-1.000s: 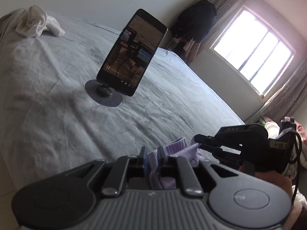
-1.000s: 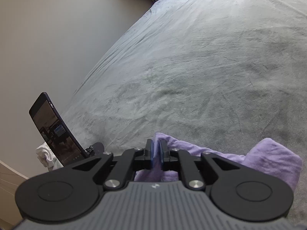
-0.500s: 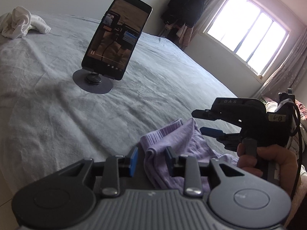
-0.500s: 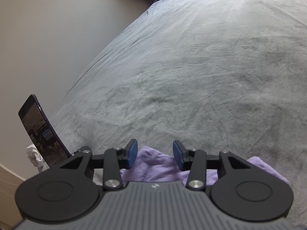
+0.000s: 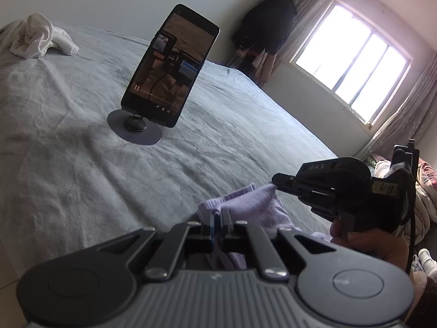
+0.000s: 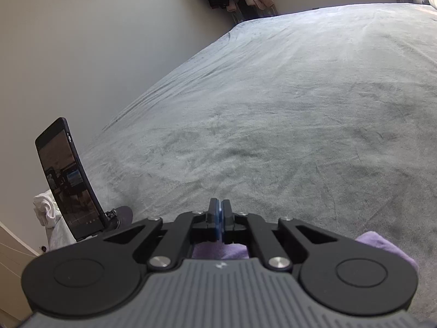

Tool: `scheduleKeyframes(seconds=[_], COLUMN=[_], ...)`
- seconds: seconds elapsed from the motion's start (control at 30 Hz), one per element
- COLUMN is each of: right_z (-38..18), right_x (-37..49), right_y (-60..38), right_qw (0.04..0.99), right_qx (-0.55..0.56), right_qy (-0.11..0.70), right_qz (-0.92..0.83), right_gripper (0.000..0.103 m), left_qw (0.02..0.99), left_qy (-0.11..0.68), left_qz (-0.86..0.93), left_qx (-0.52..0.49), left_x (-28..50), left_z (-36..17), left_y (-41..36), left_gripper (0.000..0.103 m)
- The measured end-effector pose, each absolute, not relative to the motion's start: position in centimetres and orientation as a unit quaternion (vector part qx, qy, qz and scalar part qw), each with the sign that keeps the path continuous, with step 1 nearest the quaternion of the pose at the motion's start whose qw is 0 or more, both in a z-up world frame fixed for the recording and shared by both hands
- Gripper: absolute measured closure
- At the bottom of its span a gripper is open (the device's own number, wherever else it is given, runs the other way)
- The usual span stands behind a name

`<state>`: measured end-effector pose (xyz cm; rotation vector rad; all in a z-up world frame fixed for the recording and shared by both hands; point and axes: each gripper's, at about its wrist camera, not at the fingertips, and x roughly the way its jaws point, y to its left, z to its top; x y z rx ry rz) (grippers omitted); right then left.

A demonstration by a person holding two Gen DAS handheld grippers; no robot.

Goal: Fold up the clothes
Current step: 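Open both grippers and release the folded lavender garment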

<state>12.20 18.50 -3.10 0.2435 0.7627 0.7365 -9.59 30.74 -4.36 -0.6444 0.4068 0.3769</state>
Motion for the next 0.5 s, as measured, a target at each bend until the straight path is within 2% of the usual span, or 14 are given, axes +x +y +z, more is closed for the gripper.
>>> scheduleKeyframes(seconds=[0.3,0.4,0.43,0.5], right_z=[-3.8,-3.9,-3.6,-3.0], right_x=[12.5,12.1,11.9,11.5], right_y=[20.3,20.4,20.0,18.8], right_qw=[0.853,0.853,0.857,0.864], right_qx=[0.104,0.087,0.083,0.078], right_qy=[0.366,0.370,0.365,0.355], right_qz=[0.357,0.357,0.354,0.349], right_gripper=[0.102,0.097,0.089,0.089], left_qw=[0.892,0.897,0.900,0.908], left_qy=[0.238,0.257,0.259,0.255], left_qz=[0.203,0.201,0.201,0.200], left_qx=[-0.326,-0.297,-0.287,-0.264], left_x=[-8.8,-8.4,-8.3,-8.2], left_z=[-5.8,-5.4,-5.1,-4.5], left_y=[31.9,32.0,32.0,32.1], left_gripper=[0.099,0.092,0.085,0.075])
